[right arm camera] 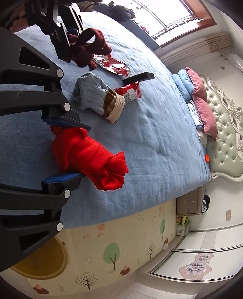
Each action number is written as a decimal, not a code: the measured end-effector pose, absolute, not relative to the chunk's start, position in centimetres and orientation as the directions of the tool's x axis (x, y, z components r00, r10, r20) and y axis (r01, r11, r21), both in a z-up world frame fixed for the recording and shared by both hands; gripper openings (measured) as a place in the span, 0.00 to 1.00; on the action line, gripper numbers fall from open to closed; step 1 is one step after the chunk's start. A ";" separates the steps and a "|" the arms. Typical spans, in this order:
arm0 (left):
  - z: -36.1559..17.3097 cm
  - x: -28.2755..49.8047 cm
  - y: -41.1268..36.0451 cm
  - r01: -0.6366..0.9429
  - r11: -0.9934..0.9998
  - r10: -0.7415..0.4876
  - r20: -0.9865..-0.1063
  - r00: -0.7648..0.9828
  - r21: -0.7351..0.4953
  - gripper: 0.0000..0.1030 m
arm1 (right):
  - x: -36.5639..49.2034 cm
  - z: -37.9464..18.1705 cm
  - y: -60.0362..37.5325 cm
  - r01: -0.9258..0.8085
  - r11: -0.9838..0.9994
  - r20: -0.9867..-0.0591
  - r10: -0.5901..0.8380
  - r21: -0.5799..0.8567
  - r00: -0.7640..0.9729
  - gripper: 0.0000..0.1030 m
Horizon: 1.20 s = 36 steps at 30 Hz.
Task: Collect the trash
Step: 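Carry the scarf and red cloth over the yellow bucket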
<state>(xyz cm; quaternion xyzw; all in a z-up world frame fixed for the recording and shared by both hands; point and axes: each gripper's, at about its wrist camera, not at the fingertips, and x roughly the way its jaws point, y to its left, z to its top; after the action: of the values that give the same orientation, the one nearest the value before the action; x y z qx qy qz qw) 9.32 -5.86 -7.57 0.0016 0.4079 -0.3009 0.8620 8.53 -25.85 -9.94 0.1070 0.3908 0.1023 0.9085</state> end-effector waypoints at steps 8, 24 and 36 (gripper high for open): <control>-6.9 8.2 -7.8 0.522 0.819 -0.511 -0.714 0.478 -0.237 0.34 | 3.6 -7.8 -26.8 -0.131 0.973 -0.632 0.225 0.192 0.741 0.38; -8.2 4.9 -19.5 0.613 0.759 -0.525 -0.762 0.379 -0.219 0.34 | -4.8 -8.6 -37.7 -0.004 0.952 -0.588 0.192 0.305 0.786 0.38; -11.2 3.1 -30.9 0.700 0.671 -0.541 -0.807 0.237 -0.244 0.34 | -11.4 -10.4 -46.5 0.152 0.928 -0.560 0.069 0.340 0.826 0.38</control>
<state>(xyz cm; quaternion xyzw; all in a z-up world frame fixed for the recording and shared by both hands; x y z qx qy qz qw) 3.06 -30.95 -11.20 0.0842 0.4733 -0.3969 0.7819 -11.40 -46.48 -10.38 0.1883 0.2942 -0.0221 0.9367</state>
